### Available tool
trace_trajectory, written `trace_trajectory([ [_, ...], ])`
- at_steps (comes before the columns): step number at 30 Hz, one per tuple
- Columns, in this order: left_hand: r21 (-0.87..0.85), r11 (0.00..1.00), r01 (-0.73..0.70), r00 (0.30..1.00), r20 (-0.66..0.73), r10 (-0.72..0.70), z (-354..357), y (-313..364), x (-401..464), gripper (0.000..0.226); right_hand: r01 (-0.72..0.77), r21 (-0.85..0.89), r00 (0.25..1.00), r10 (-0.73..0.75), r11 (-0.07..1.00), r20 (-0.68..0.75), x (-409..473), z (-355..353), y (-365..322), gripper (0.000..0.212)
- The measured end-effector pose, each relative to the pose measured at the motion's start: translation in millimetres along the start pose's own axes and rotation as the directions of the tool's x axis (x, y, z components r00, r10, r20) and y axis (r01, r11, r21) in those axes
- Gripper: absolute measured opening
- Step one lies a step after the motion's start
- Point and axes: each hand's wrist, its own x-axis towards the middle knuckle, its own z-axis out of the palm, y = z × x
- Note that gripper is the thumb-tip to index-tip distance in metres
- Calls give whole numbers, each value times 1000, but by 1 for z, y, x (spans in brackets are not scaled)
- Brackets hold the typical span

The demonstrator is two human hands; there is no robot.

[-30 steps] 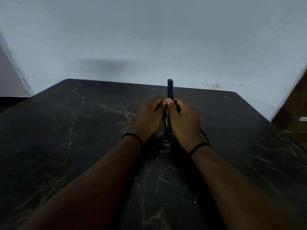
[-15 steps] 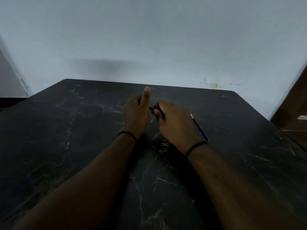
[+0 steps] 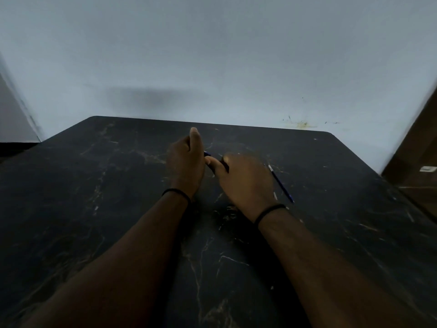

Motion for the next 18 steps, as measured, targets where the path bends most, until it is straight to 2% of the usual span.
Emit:
trace_trajectory([
  [2,48,999,12,1000,-25,-10,-3,-1,1,53,-21,36,1000,21,999,-3,-1,-1,5,53],
  [4,200,976,86,993,-93,-69,-10,-5,6,51,-60,43,998,60,997,5,-1,-4,13,52],
  [7,515,834,197,980,-133,-150,-24,-17,13,51,-114,87,993,113,990,18,1,-7,23,43],
  [11,763,629,152,984,-59,-166,-28,-24,15,52,-105,114,994,104,988,12,1,-8,22,40],
  [15,876,459,145,972,-41,-229,-27,-26,15,50,-97,127,995,95,987,26,-1,-10,20,41],
  [18,892,424,156,964,-43,-264,-28,-26,12,45,-96,149,995,90,984,50,-1,-12,20,39],
])
